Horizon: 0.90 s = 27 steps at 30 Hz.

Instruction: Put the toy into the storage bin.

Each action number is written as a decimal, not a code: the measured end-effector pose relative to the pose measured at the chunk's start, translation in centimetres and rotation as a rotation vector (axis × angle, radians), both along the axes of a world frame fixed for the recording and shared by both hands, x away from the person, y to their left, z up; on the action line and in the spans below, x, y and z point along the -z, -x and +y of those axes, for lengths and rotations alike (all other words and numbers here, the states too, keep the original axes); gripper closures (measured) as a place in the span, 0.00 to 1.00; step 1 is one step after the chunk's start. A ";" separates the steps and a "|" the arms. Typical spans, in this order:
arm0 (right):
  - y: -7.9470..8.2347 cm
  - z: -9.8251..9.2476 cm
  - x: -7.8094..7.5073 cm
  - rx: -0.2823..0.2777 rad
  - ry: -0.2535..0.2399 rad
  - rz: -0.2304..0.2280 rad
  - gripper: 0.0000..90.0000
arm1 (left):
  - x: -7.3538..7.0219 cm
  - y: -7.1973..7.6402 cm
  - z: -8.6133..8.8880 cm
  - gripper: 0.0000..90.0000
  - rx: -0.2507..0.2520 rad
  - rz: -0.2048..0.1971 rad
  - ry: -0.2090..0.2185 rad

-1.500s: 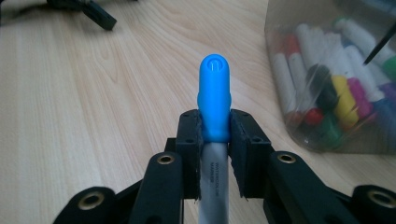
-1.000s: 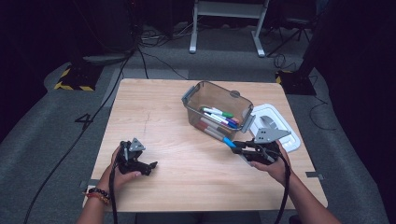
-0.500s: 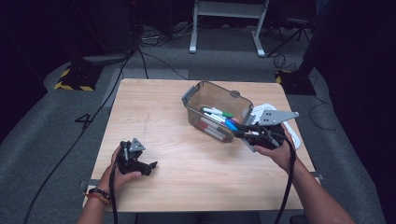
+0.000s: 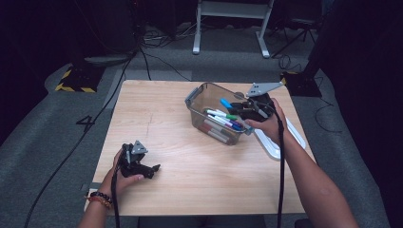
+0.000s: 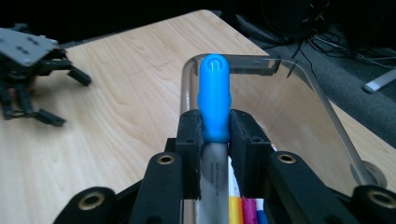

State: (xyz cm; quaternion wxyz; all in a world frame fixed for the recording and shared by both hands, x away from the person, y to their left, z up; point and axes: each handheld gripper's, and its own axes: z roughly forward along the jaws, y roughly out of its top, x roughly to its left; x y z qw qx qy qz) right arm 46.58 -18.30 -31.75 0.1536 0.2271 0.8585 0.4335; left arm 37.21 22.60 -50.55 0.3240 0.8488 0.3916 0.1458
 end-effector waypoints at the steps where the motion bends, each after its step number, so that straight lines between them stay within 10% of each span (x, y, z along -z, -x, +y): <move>1: 0.0 0.0 0.0 0.000 0.000 0.000 0.83 | 0.0 0.0 0.0 0.01 0.000 0.000 0.000; 18: -6.8 5.2 5.8 0.037 0.196 0.207 0.83 | 0.0 0.0 0.0 0.01 0.001 0.000 0.000; 27: -6.9 5.1 6.0 0.073 0.204 0.205 0.71 | 0.0 0.0 0.0 0.01 0.002 0.000 0.000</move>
